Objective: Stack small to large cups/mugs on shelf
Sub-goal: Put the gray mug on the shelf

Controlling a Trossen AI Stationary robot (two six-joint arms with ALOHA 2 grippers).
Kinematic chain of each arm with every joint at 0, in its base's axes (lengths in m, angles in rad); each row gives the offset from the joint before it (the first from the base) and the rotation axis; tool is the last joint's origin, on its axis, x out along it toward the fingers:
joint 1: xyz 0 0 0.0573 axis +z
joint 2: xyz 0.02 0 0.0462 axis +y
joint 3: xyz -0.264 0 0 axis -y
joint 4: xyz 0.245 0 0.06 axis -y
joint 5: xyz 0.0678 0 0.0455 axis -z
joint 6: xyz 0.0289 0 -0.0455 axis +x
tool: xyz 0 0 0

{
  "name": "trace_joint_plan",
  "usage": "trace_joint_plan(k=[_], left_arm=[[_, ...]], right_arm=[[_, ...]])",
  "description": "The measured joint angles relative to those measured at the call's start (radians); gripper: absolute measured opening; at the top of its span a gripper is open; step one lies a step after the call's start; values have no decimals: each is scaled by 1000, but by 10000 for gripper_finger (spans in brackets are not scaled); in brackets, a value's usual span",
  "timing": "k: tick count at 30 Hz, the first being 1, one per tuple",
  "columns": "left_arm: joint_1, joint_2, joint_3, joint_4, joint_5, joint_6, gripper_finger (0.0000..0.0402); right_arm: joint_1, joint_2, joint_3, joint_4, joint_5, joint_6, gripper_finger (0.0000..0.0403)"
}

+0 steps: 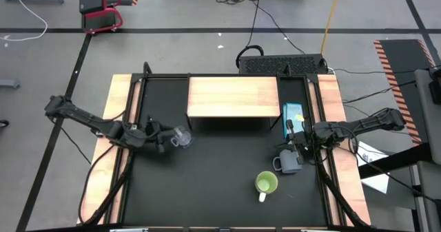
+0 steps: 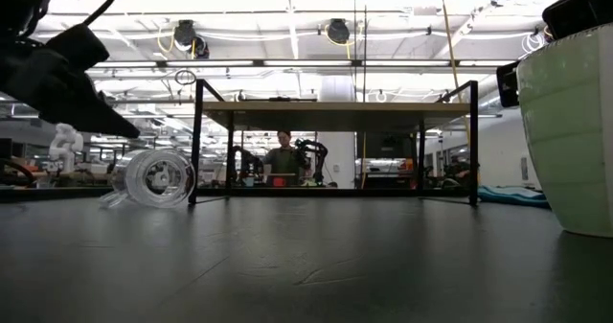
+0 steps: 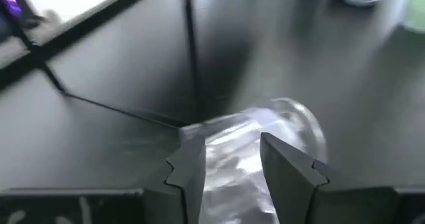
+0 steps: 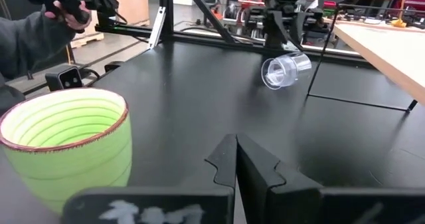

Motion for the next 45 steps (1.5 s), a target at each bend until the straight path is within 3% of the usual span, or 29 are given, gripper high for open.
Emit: trace_joint_plan(k=[7, 12, 29, 45], left_arm=[[0, -22, 0, -39, 129, -8, 145], [0, -21, 0, -141, 112, -58, 146], [50, -22, 0, -139, 77, -26, 145], [135, -20, 0, -121, 184, 15, 145]], right_arm=[[0, 0, 0, 0, 0, -1, 0], [0, 0, 0, 2, 0, -2, 0], [0, 0, 0, 8, 1, 10, 0], [0, 0, 0, 9, 1, 12, 0]])
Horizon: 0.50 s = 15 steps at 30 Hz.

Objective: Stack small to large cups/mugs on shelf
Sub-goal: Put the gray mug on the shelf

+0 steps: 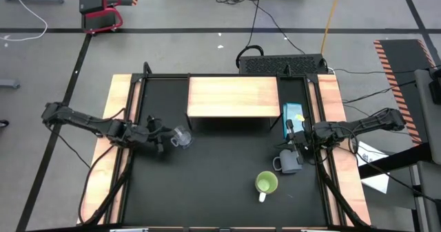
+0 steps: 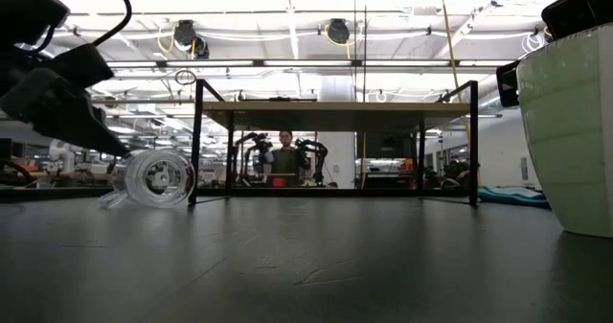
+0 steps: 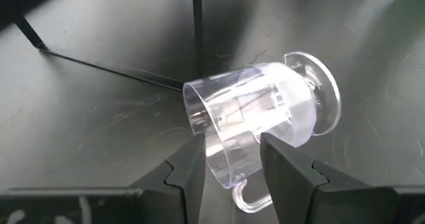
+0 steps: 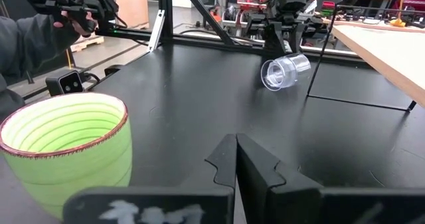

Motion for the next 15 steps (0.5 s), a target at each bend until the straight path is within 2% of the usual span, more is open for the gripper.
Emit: trace_joint_plan(k=[6, 15], left_arm=[[38, 0, 0, 51, 87, 36, 145], [97, 1, 0, 51, 102, 19, 145]], right_arm=[[0, 0, 0, 0, 0, 0, 0], [0, 0, 0, 0, 0, 0, 0]])
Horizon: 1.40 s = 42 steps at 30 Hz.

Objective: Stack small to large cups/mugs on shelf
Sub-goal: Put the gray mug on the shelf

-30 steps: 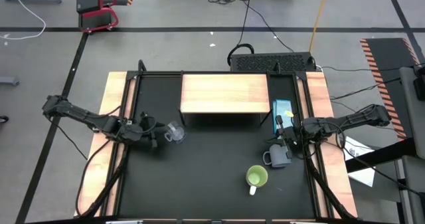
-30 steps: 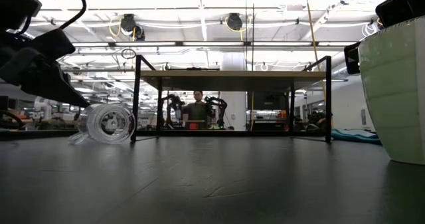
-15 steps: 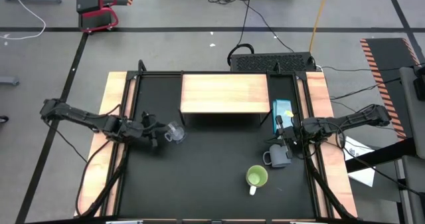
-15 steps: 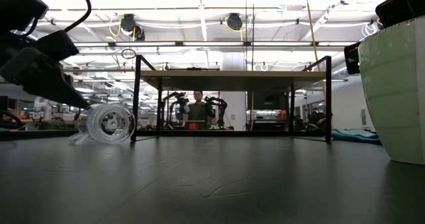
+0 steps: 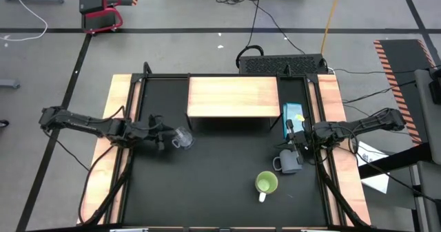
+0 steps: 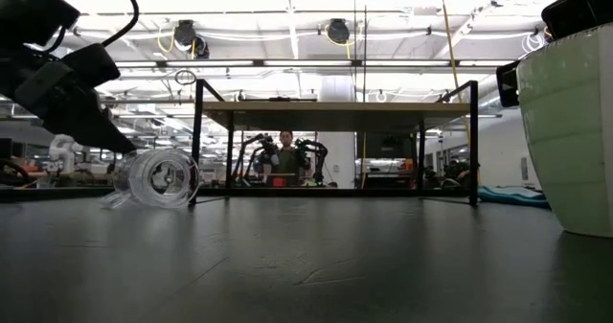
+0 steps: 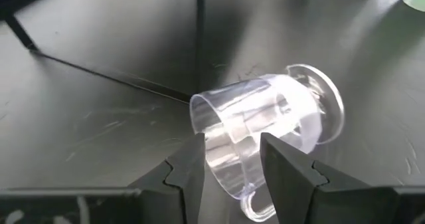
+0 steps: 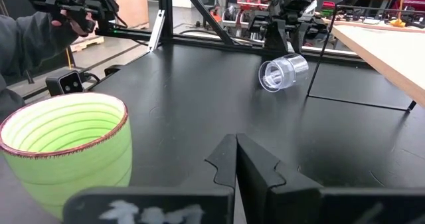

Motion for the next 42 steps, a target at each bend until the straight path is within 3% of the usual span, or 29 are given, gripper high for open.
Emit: trace_joint_plan(k=[10, 21, 32, 39, 42], left_arm=[[13, 57, 0, 19, 65, -34, 145], [9, 245, 0, 291, 205, 12, 145], [9, 427, 0, 450, 189, -53, 145], [9, 486, 0, 495, 186, -42, 144], [9, 498, 0, 513, 176, -34, 126]], right_arm=[[0, 0, 0, 0, 0, 0, 0], [0, 0, 0, 0, 0, -15, 0], [0, 0, 0, -6, 0, -15, 0], [0, 0, 0, -8, 0, -15, 0], [0, 0, 0, -8, 0, -15, 0]])
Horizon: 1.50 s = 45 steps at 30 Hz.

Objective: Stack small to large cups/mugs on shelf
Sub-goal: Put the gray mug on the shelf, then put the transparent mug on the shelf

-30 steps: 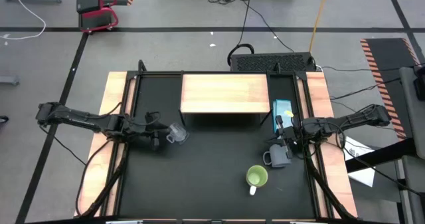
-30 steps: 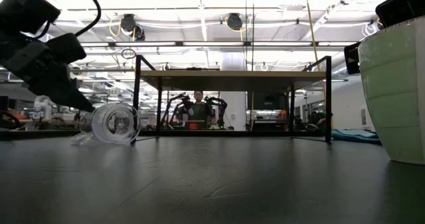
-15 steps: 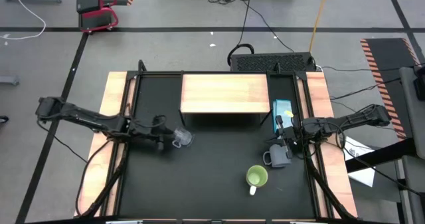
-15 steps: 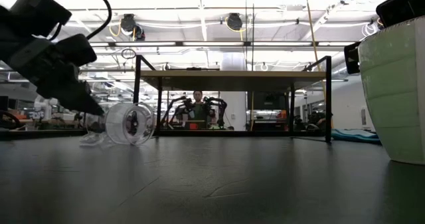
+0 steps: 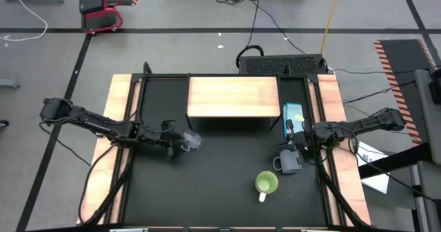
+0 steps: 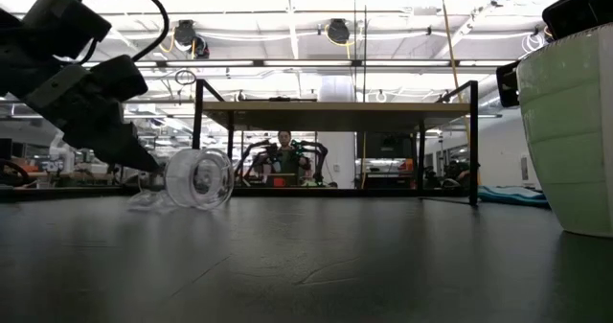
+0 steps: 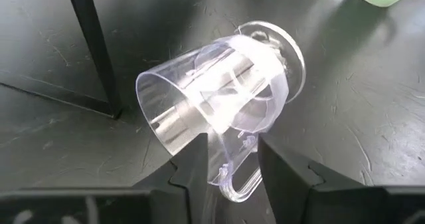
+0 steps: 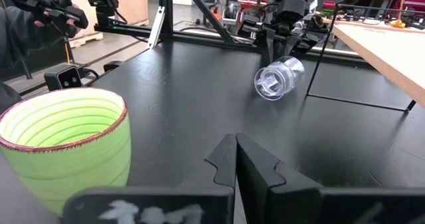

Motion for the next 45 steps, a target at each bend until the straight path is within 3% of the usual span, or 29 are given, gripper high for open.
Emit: trace_joint_plan(k=[8, 15, 25, 33, 45], left_arm=[[0, 0, 0, 14, -1, 7, 9], [-15, 1, 0, 30, 6, 37, 5], [-111, 0, 0, 220, 32, 61, 3], [-155, 0, 2, 280, -43, 94, 2], [-180, 0, 172, 161, -106, 252, 1]], right_arm=[[0, 0, 0, 0, 0, 0, 0], [0, 0, 0, 0, 0, 0, 0], [0, 0, 0, 1, 0, 0, 0], [0, 0, 0, 1, 0, 0, 0], [0, 0, 0, 5, 0, 0, 0]])
